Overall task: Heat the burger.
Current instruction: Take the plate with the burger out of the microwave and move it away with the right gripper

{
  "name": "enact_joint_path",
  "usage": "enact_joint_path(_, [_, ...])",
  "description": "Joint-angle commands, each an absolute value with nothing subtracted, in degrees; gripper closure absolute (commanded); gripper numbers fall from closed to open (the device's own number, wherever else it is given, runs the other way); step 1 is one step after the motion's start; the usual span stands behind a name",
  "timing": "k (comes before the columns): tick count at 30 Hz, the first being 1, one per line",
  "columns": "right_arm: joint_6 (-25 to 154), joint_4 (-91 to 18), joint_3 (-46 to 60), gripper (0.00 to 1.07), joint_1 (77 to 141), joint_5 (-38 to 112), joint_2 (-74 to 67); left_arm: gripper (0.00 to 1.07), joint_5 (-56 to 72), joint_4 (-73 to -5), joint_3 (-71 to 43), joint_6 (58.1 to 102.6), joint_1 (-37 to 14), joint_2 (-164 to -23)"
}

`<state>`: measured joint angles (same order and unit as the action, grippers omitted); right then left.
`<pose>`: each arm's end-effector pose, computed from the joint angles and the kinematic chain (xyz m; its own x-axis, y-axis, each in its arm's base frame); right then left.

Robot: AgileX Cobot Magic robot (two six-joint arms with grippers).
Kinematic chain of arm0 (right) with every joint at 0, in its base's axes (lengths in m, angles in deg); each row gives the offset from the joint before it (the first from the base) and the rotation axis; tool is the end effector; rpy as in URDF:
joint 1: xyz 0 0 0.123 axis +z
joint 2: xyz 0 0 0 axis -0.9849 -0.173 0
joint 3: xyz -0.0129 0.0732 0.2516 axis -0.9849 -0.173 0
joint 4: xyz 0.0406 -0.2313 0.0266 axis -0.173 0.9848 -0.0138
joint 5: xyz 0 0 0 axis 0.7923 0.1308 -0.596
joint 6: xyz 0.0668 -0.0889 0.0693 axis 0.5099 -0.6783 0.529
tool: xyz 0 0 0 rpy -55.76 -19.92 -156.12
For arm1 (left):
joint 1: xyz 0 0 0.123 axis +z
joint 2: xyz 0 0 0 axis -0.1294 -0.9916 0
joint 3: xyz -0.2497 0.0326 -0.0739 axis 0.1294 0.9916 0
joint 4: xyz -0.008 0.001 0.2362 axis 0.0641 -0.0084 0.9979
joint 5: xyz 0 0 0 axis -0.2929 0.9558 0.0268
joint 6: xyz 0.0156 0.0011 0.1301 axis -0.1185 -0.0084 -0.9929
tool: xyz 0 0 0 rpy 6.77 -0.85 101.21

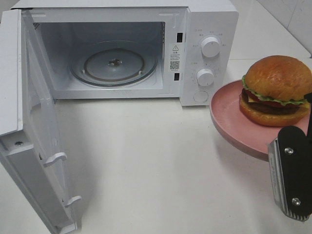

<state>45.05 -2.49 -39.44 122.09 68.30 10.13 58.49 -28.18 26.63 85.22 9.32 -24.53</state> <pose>0.1551 0.0932 0.1658 0.0921 -0.9792 -0.1808 -0.7838 0.0407 -0.6197 0.0363 -0.0062 0.2561 -0.4476 -0.0639 -0.8919 -0.0045 0.9976 -0.0692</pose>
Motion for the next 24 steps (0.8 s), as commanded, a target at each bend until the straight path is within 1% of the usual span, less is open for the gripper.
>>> enact_joint_path(1, [50.2,3.7,-39.1,1.07,122.2,69.0,11.1,0.09,58.0,-28.6,26.8,85.1,9.5,-24.2])
enact_joint_path(3, [55.1,6.5,-39.1,1.07,122.2,72.1,11.1,0.09,58.0,-28.6,26.8,85.1,9.5,-24.2])
enact_joint_path(7, [59.8,8.6,-39.1,1.07,122.2,75.7,11.1,0.09,58.0,-28.6,26.8,85.1,9.5,-24.2])
enact_joint_path(11, [69.1,11.0,-39.1,1.07,122.2,79.9,11.1,0.09,58.0,-28.6,26.8,85.1,9.5,-24.2])
enact_joint_path(15, [72.7,11.9,-39.1,1.07,122.2,82.7,11.1,0.09,58.0,-28.6,26.8,85.1,9.5,-24.2])
enact_joint_path(24, [86.9,13.7,-39.1,1.07,122.2,91.2,10.2,0.09,58.0,-28.6,26.8,85.1,9.5,-24.2])
